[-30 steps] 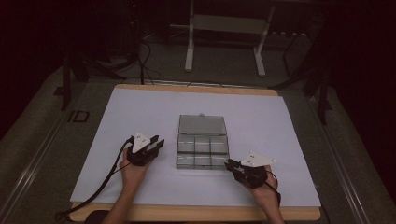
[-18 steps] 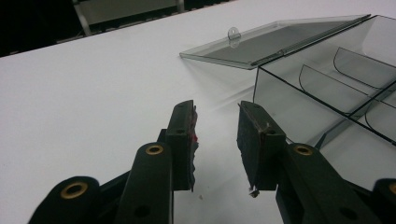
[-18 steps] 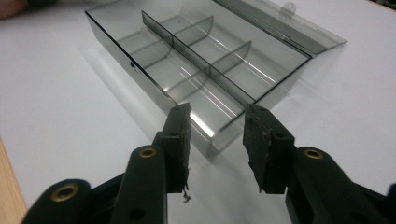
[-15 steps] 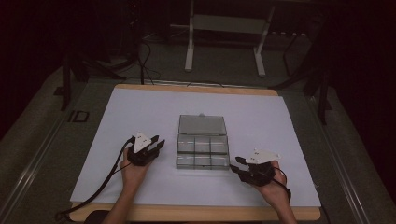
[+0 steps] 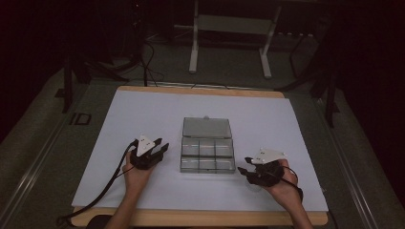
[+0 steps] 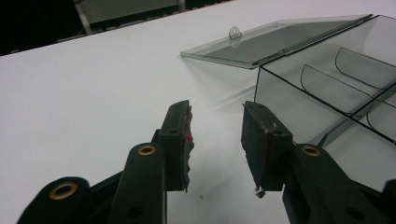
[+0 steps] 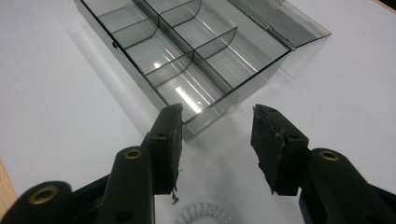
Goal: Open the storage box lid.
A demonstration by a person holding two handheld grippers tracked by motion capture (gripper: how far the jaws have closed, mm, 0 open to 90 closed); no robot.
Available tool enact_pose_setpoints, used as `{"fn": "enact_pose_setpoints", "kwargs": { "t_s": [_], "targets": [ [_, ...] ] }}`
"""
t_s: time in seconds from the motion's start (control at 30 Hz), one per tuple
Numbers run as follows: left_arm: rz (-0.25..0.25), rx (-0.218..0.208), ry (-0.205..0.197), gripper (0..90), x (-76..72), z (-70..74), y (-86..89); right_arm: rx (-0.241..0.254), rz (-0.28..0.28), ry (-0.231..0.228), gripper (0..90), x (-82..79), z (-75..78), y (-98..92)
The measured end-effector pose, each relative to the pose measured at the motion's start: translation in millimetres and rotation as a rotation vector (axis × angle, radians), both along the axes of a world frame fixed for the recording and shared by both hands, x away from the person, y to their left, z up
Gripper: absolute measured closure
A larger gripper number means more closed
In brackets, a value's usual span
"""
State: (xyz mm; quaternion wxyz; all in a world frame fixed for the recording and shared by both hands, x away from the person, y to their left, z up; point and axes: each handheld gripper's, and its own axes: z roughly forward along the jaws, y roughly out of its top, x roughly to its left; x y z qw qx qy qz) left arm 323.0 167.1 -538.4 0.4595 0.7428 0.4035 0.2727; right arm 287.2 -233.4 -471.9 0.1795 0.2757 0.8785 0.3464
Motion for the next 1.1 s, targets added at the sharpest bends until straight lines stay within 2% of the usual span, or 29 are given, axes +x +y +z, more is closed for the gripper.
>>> {"fn": "enact_pose_setpoints", "kwargs": {
  "t_s": [0.43, 0.67, 1.1],
  "targets": [
    [-0.002, -0.004, 0.004, 62.6, 0.4, 0.0, 0.4, -0.108, 0.022, 0.011, 50.2, 2.1, 7.4, -0.7],
    [0.001, -0.005, 0.006, 61.7, 0.6, 0.0, 0.6, -0.155, 0.017, 0.028, 48.4, 3.3, 11.3, -3.4],
    [0.008, -0.010, 0.012, 59.1, 1.2, 0.0, 0.7, -0.210, 0.036, 0.055, 48.4, 5.4, 15.4, -5.8]
  ]
}}
